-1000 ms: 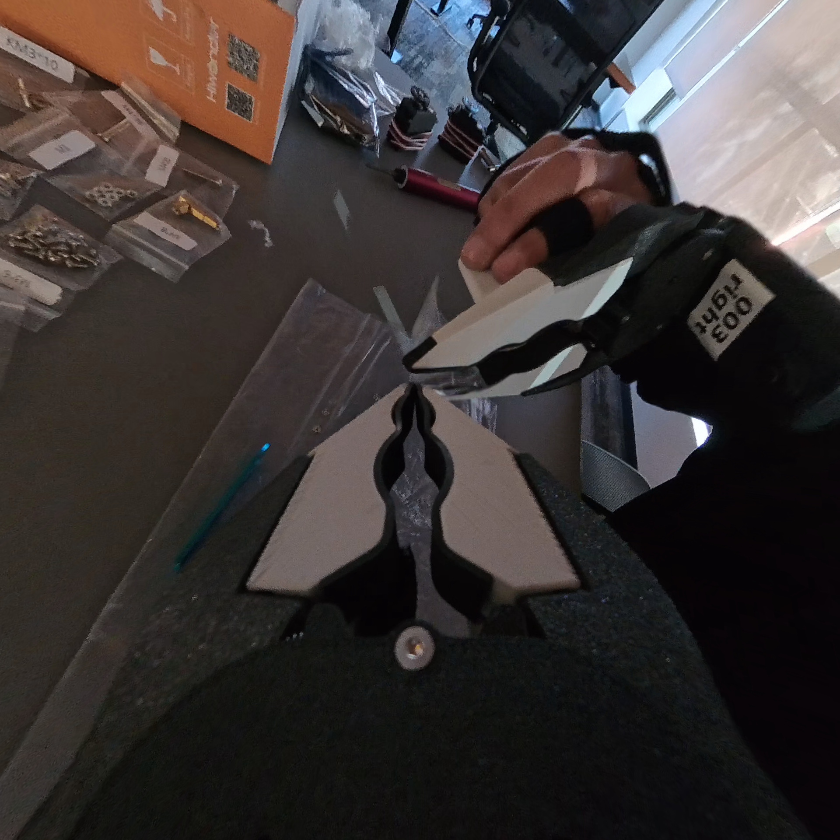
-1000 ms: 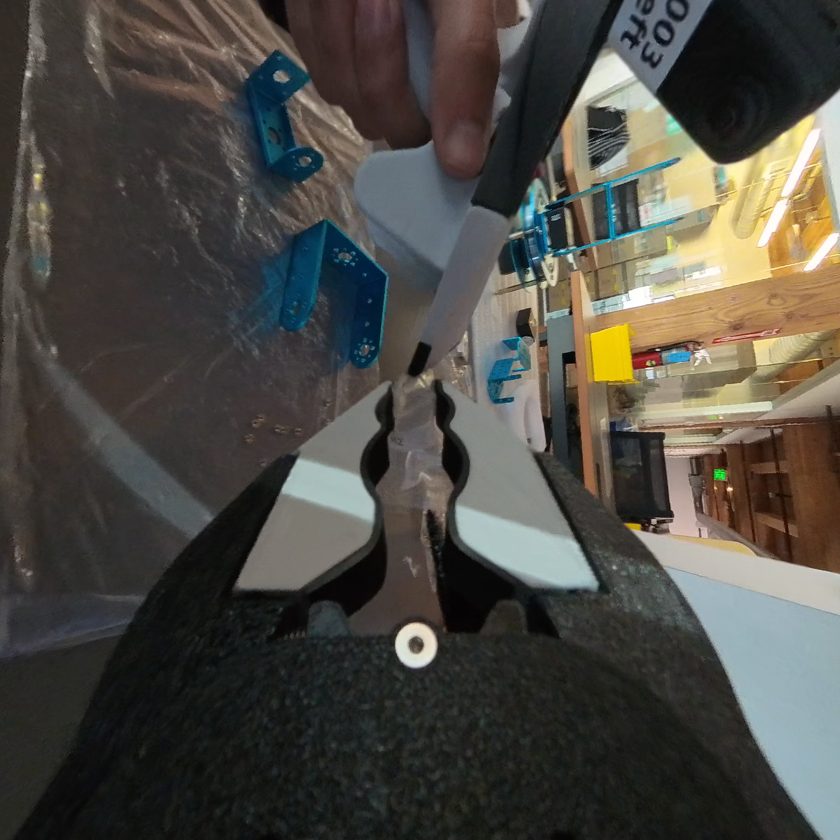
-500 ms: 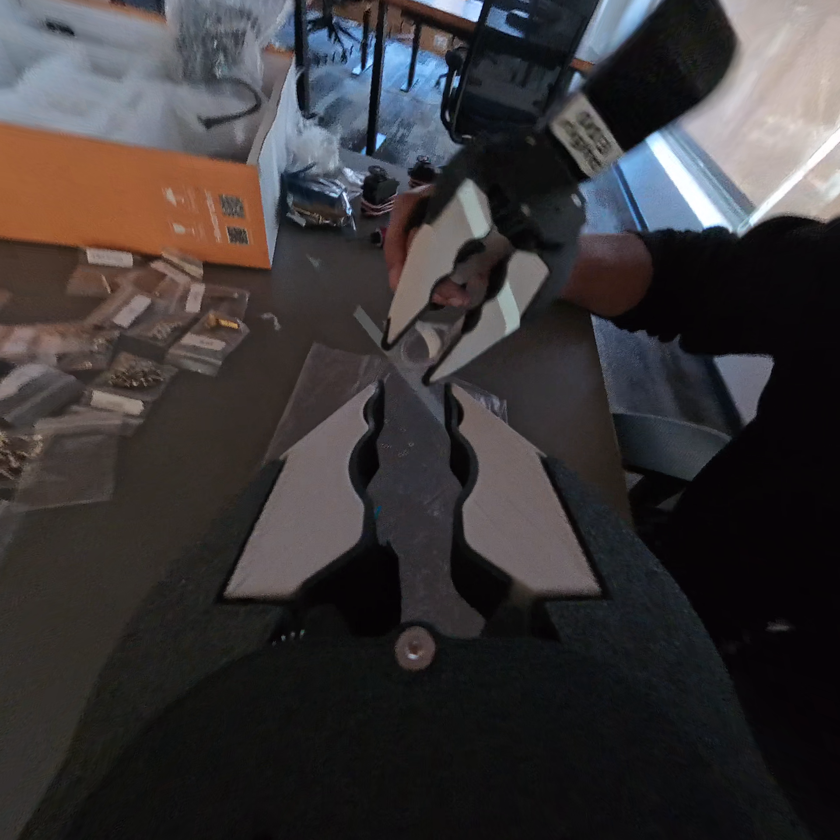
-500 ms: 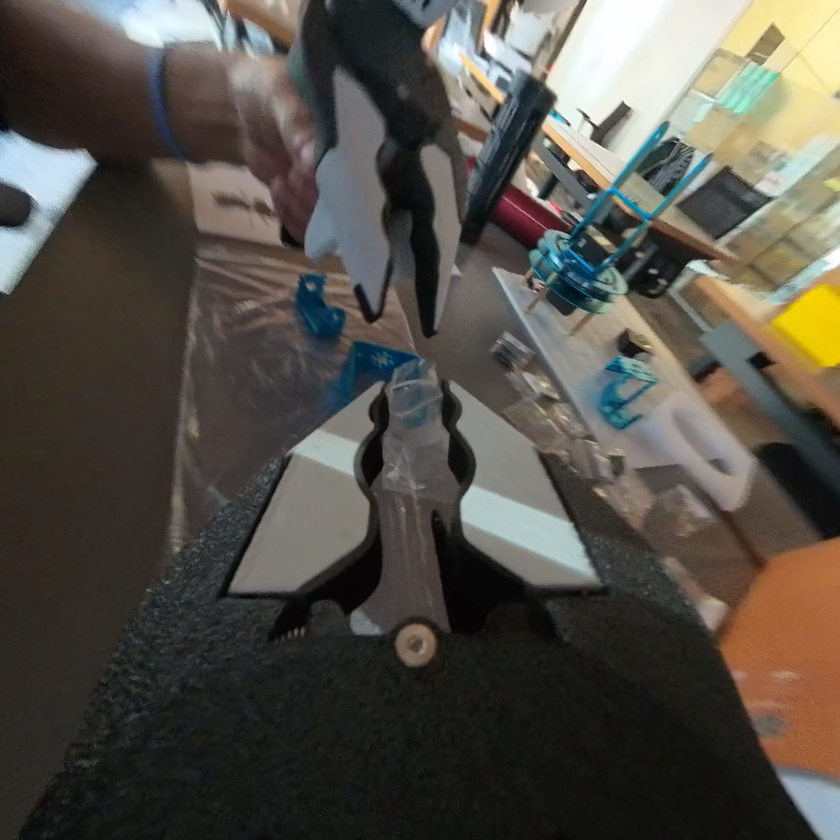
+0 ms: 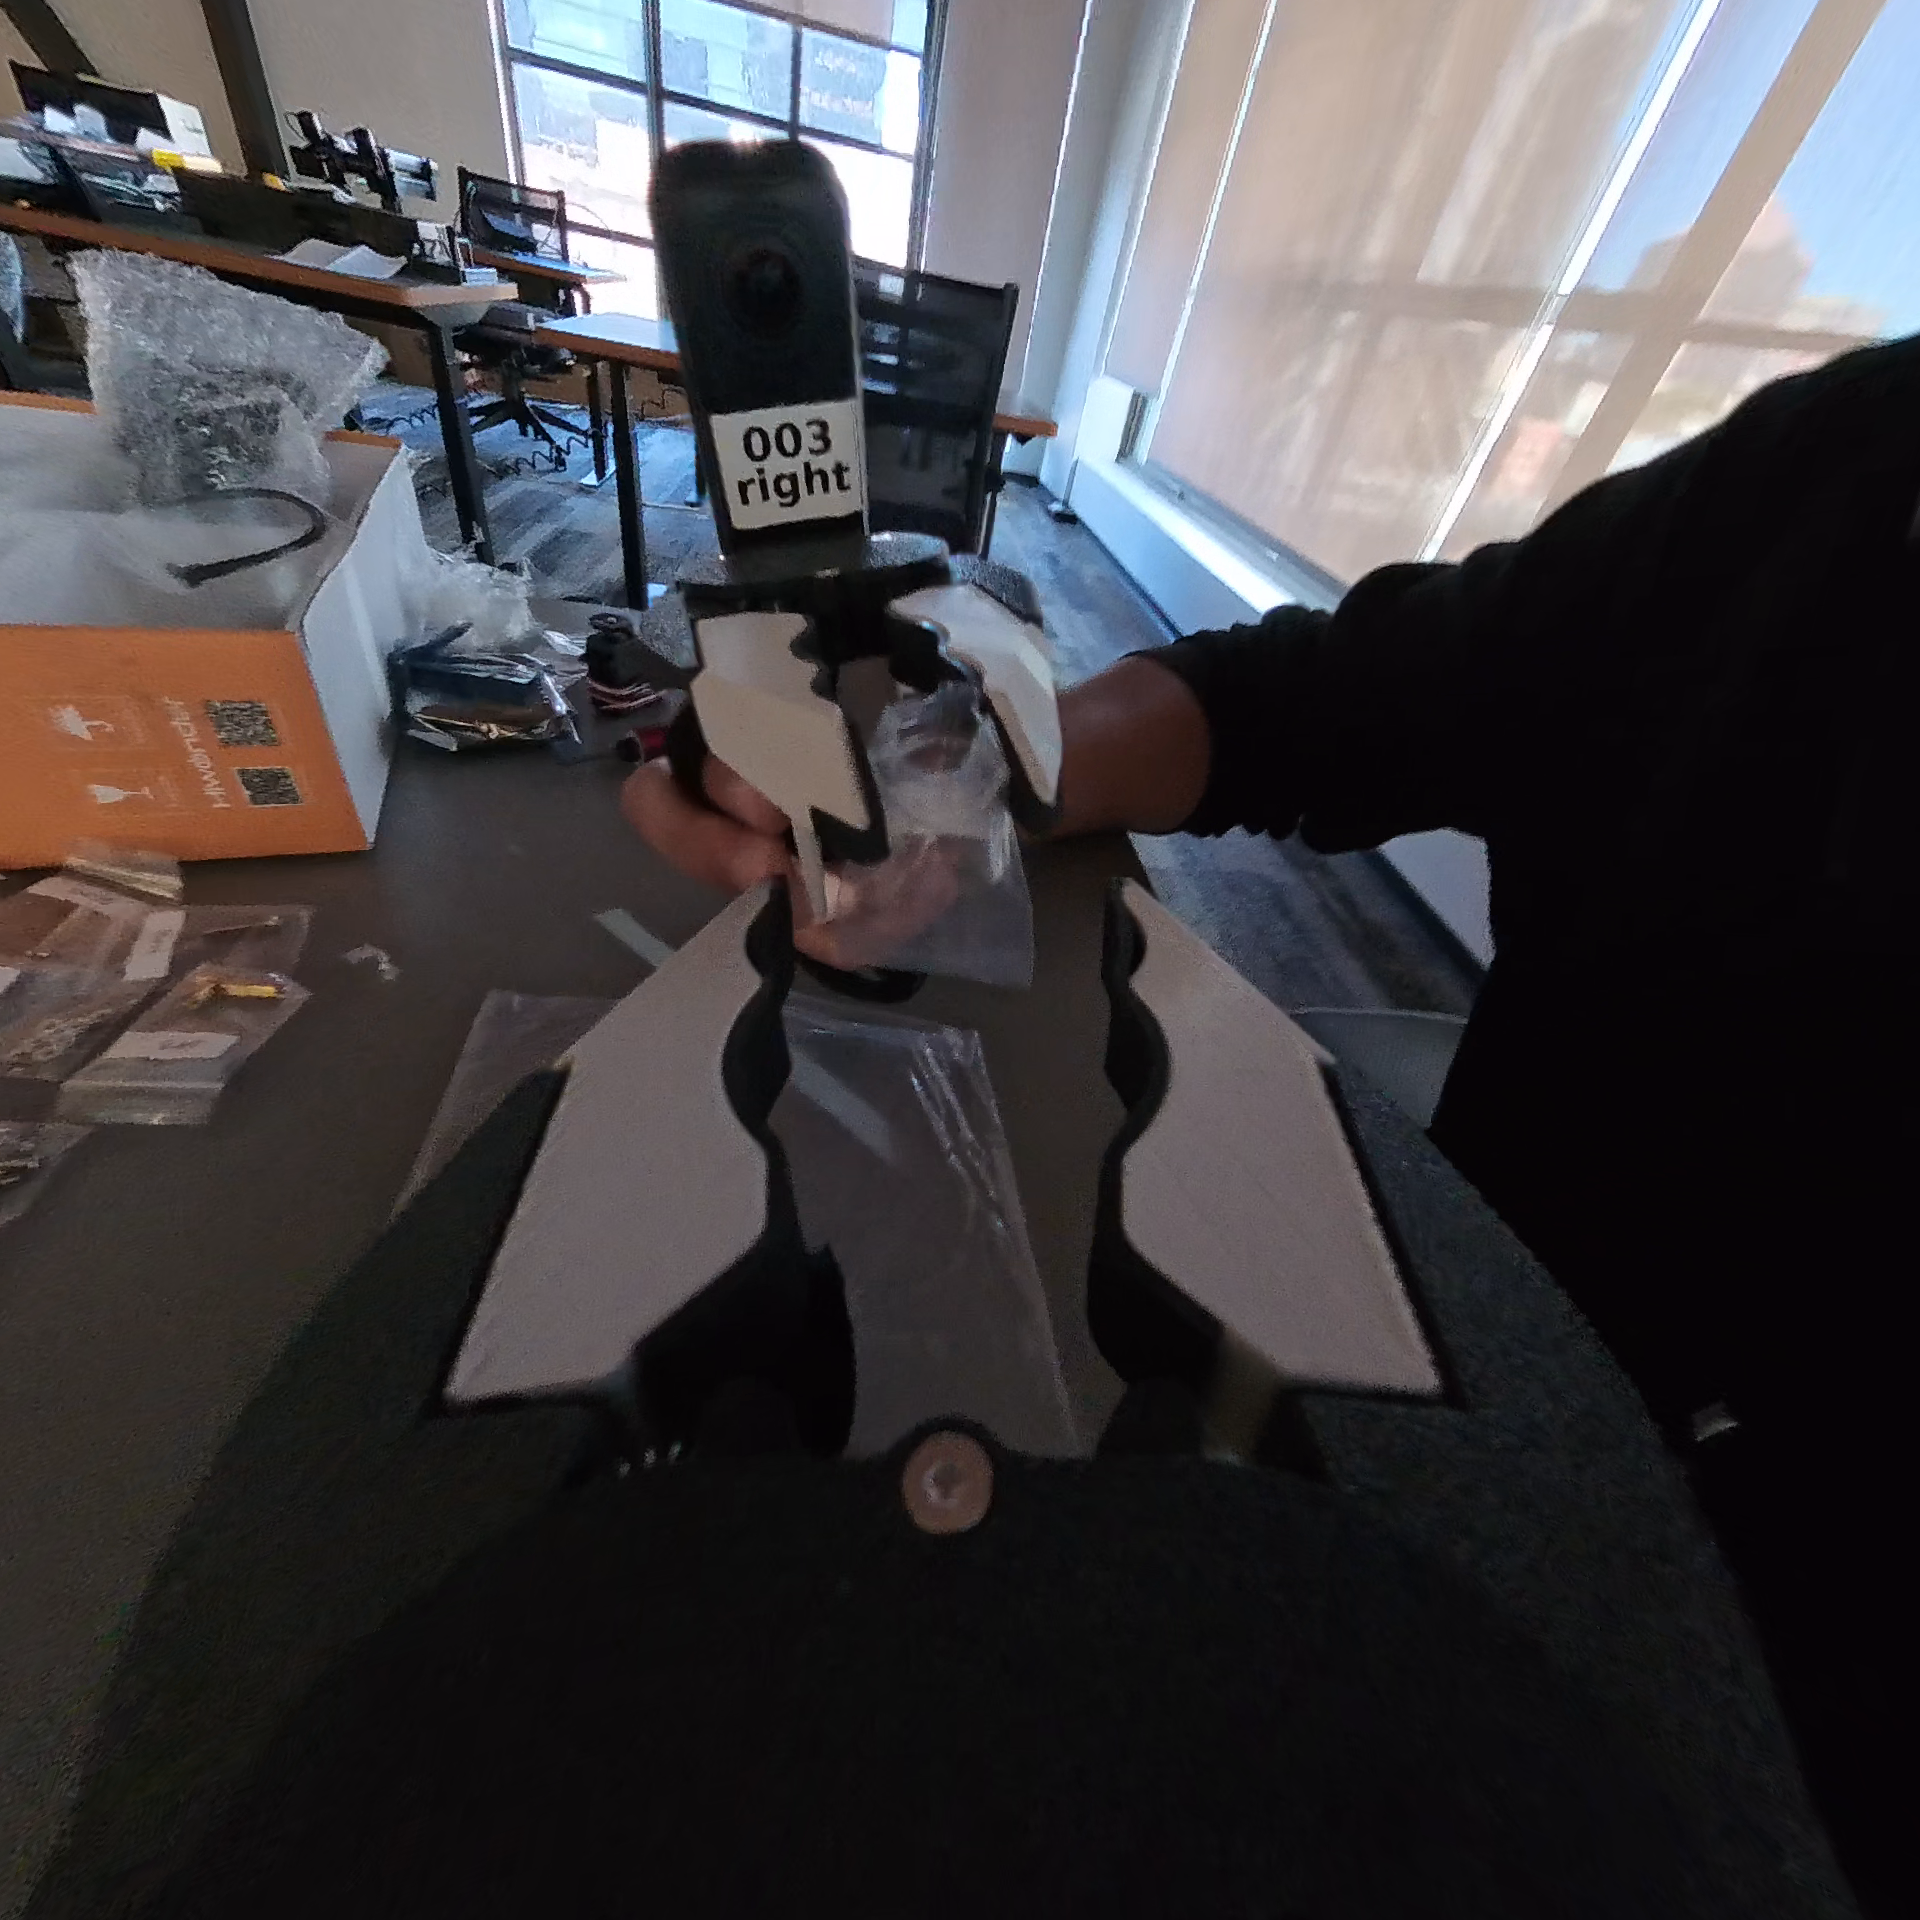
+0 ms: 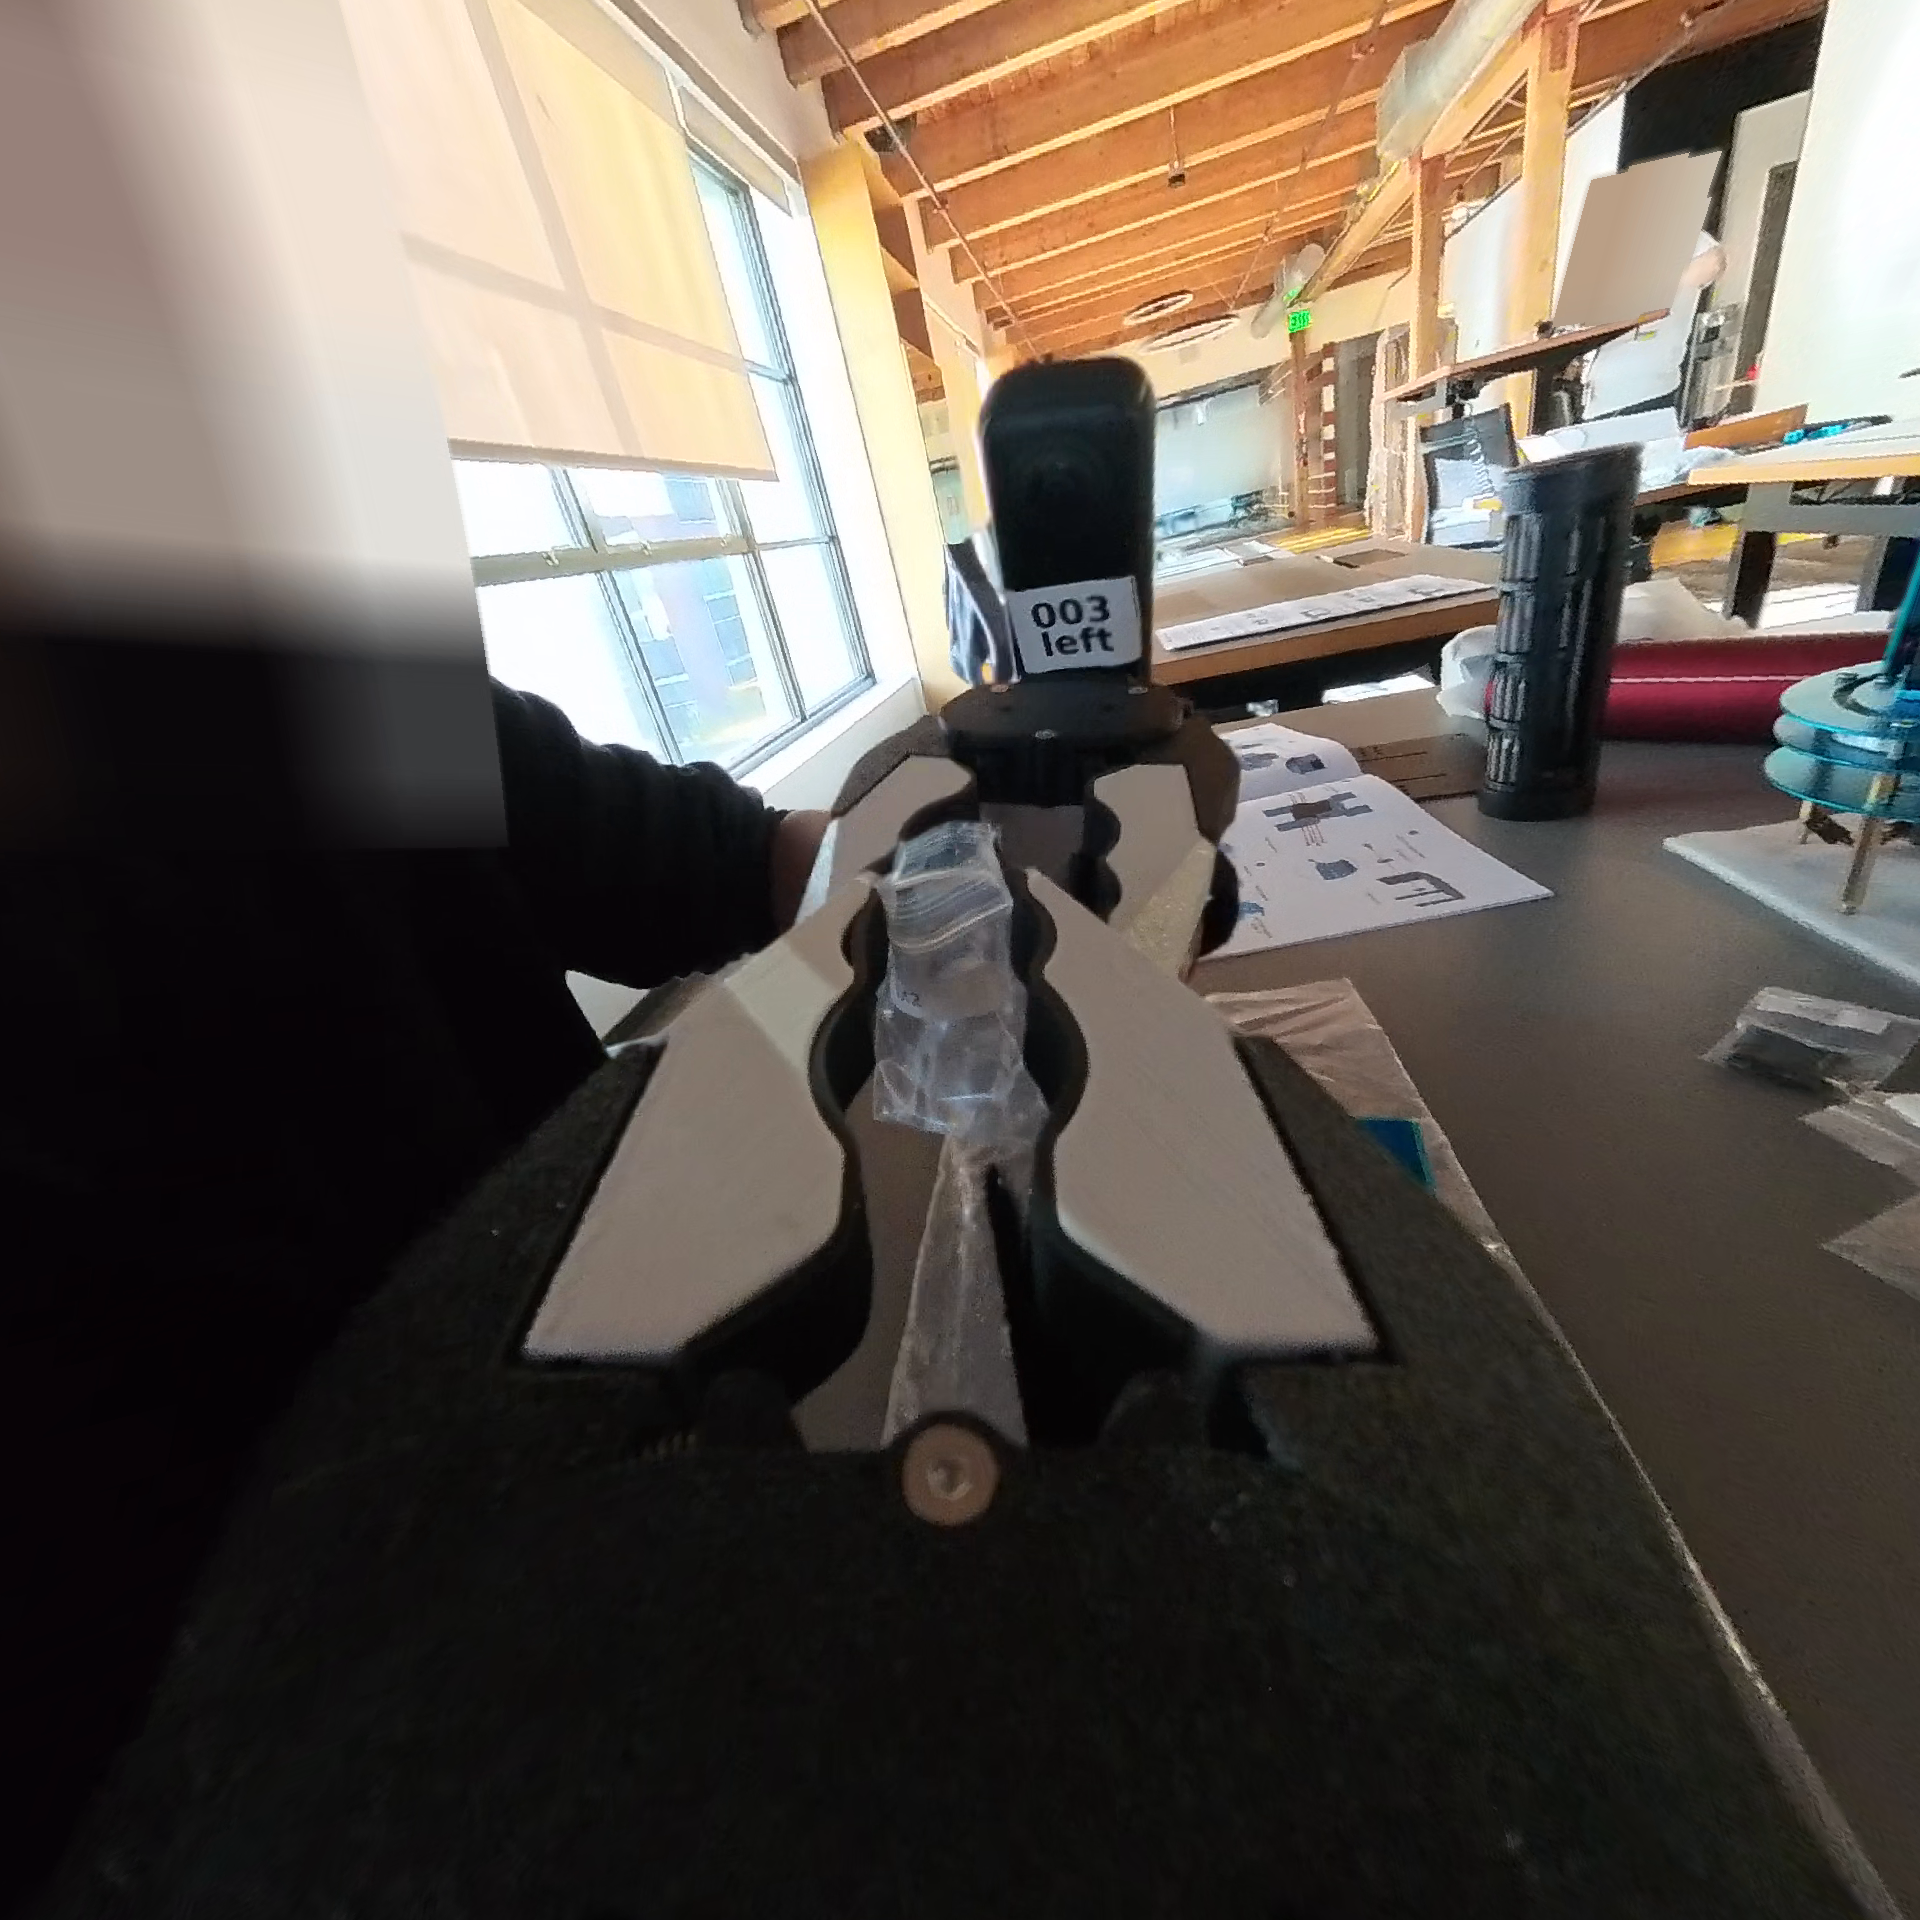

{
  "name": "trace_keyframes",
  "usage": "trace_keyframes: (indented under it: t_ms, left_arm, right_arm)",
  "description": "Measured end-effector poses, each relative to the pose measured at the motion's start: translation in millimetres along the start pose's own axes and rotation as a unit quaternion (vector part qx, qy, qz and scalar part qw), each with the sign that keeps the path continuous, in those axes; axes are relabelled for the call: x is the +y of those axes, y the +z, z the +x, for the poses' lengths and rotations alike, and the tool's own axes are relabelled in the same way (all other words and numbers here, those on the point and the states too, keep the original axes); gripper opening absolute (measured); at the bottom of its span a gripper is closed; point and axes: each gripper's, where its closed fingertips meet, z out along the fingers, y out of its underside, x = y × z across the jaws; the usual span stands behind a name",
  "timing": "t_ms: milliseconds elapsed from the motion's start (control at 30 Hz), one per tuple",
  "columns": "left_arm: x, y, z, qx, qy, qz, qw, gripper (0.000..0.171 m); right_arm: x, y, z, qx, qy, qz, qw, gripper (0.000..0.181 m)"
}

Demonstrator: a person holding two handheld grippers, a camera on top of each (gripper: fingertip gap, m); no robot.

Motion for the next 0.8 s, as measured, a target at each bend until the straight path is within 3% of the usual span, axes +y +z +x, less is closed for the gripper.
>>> trace_keyframes:
  t_ms: [133,300,600,700,800]
  left_arm:
    - [-3,1,-2,0.014,-0.041,0.012,0.999,0.037]
    - [-2,-5,-10,-0.002,-0.039,0.012,0.999,0.029]
    - [3,-13,-22,-0.051,0.002,-0.008,0.999,0.028]
    - [10,-11,-20,-0.051,0.017,-0.03,0.998,0.043]
    - [14,-7,-13,-0.038,0.026,-0.044,0.998,0.045]
  right_arm:
    - [3,-1,2,0.01,-0.013,-0.004,1.0,0.025]
    - [2,-6,11,0.032,-0.017,-0.009,0.999,0.029]
    - [8,-13,21,0.081,-0.055,-0.049,0.994,0.019]
    - [14,-11,19,0.075,-0.057,-0.066,0.993,0.02]
    - [20,-8,11,0.051,-0.06,-0.081,0.994,0.02]
